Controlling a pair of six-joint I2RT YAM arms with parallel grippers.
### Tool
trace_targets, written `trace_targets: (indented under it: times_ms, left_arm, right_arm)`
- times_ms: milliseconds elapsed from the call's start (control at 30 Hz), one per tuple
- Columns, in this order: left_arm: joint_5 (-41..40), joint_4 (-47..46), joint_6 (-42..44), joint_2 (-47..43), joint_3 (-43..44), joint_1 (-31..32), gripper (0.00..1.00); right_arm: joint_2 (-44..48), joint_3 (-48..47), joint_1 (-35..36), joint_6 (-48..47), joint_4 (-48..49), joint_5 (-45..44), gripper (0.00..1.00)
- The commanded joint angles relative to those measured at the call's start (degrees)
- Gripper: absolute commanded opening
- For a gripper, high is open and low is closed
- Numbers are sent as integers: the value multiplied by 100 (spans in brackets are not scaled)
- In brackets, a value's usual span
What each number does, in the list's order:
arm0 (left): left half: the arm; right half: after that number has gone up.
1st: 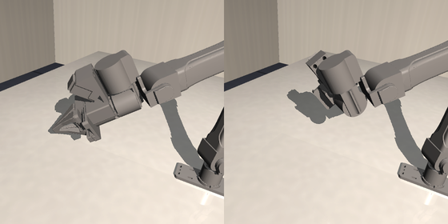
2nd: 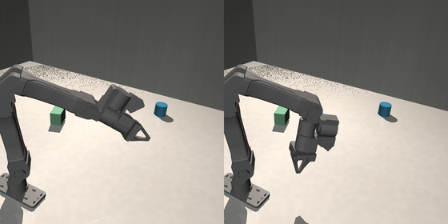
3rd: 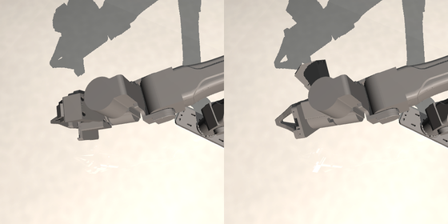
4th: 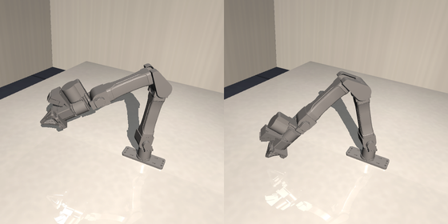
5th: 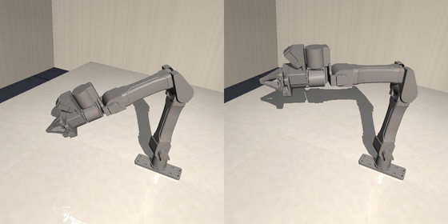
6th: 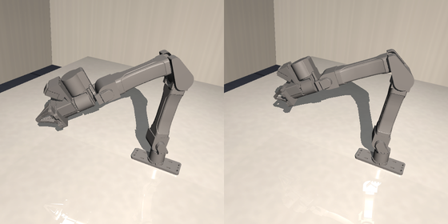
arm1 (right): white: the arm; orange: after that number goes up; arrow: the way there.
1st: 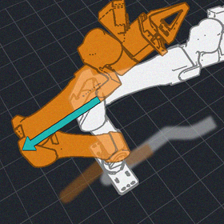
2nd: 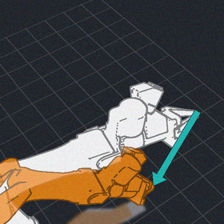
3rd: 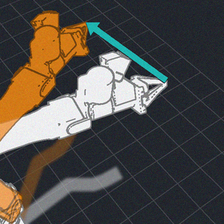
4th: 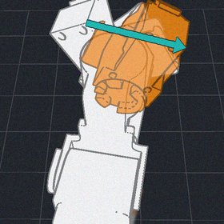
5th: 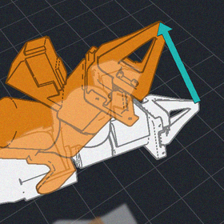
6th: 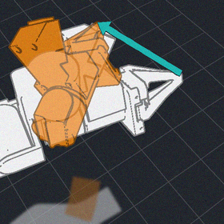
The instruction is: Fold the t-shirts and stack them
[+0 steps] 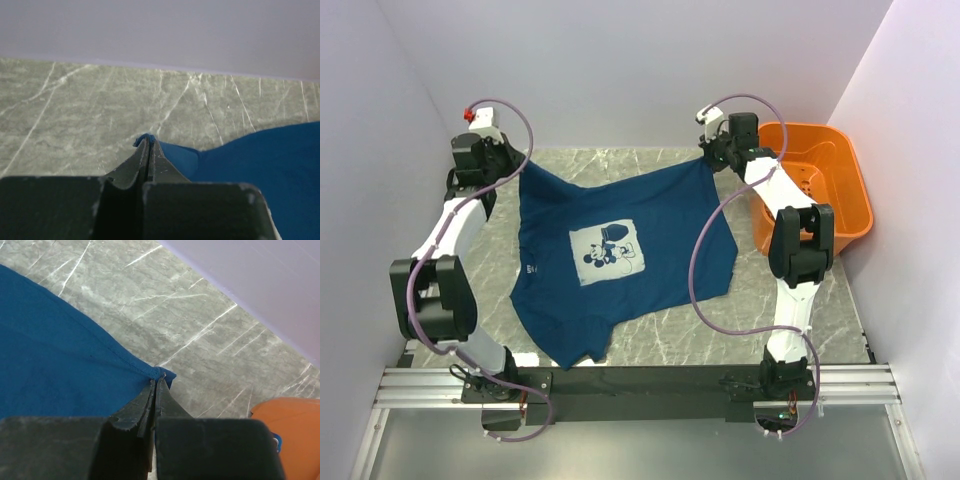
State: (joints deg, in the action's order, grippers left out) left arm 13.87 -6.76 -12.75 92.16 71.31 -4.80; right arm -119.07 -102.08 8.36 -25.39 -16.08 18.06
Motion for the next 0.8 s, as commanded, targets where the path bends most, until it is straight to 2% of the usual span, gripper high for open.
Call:
trace_targets:
  times_ms: [0,500,767]
  left_arm:
    - [213,-203,98,-347,-205,5,1]
    - [169,0,308,-840,-556,14,1]
    - [221,96,335,-1420,-978,5,1]
  right_arm:
    - [252,-57,-71,-1,34,136,0]
    - [296,4,-177,-54,17,162,0]
    - [191,22,-186,-80,-53,101,0]
